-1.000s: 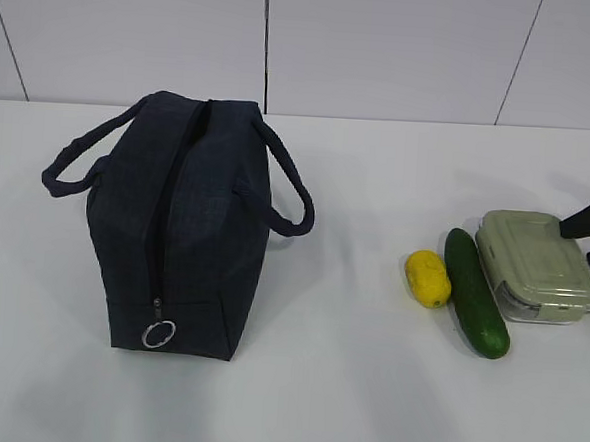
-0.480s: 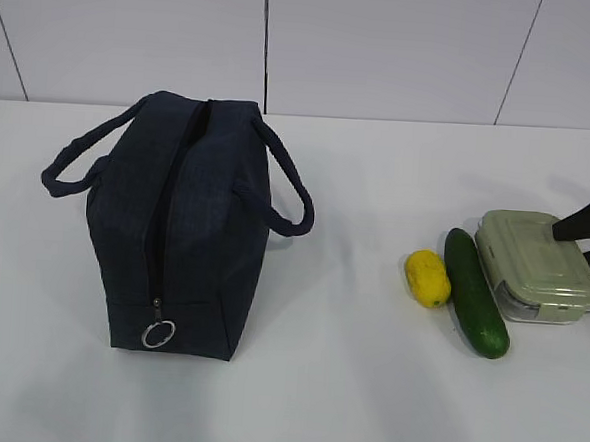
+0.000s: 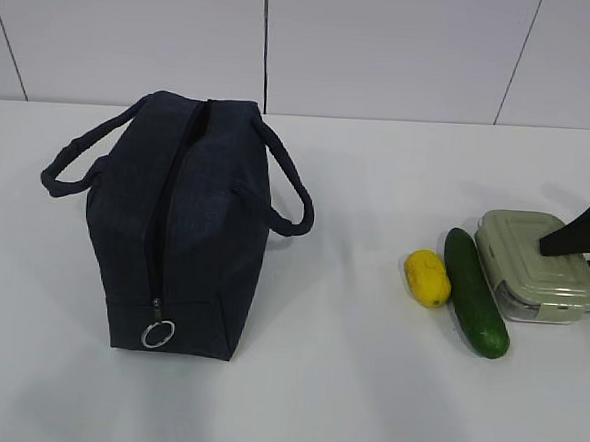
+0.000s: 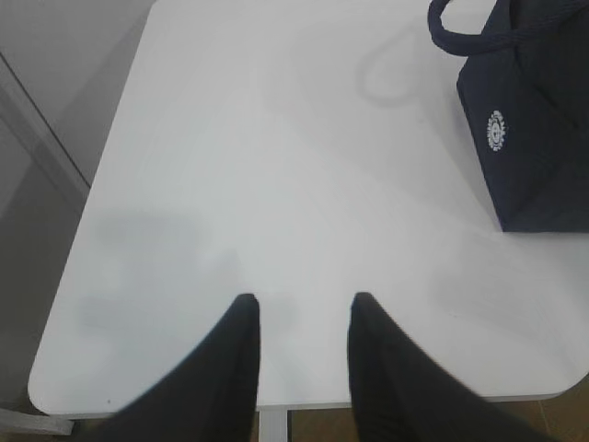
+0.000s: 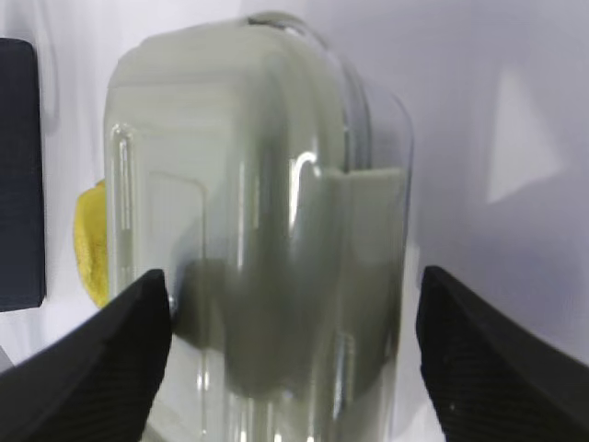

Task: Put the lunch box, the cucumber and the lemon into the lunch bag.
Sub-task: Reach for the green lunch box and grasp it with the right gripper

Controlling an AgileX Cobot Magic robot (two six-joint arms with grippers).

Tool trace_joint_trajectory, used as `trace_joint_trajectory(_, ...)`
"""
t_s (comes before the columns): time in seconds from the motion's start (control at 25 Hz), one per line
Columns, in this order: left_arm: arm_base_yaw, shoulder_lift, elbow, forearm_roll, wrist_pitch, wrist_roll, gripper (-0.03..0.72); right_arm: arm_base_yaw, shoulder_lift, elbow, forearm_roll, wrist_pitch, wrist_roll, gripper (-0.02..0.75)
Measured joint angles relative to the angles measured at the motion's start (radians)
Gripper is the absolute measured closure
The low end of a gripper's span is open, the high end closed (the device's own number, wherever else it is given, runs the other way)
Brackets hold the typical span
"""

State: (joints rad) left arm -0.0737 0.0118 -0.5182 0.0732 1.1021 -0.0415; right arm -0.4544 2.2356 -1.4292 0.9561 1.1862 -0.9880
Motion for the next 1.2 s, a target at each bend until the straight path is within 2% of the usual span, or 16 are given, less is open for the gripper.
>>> trace_joint_trajectory(0.44,0.0,0.0,0.0,0.0,0.0,0.0,0.451,0.014,0.046,0.0,0.053,0.032,-0.006,0.127)
trace_joint_trajectory(0.6,0.0,0.0,0.0,0.0,0.0,0.0,0.451,0.014,0.048,-0.002,0.054,0.038,-0.006,0.176)
trace_joint_trajectory(0.88,0.0,0.0,0.0,0.0,0.0,0.0,0.451,0.014,0.048,-0.003,0.064,0.063,-0.006,0.339)
trace_joint_trajectory(1.2,0.0,0.005,0.0,0.0,0.0,0.007,0.451,0.014,0.048,-0.003,0.064,0.065,-0.006,0.354)
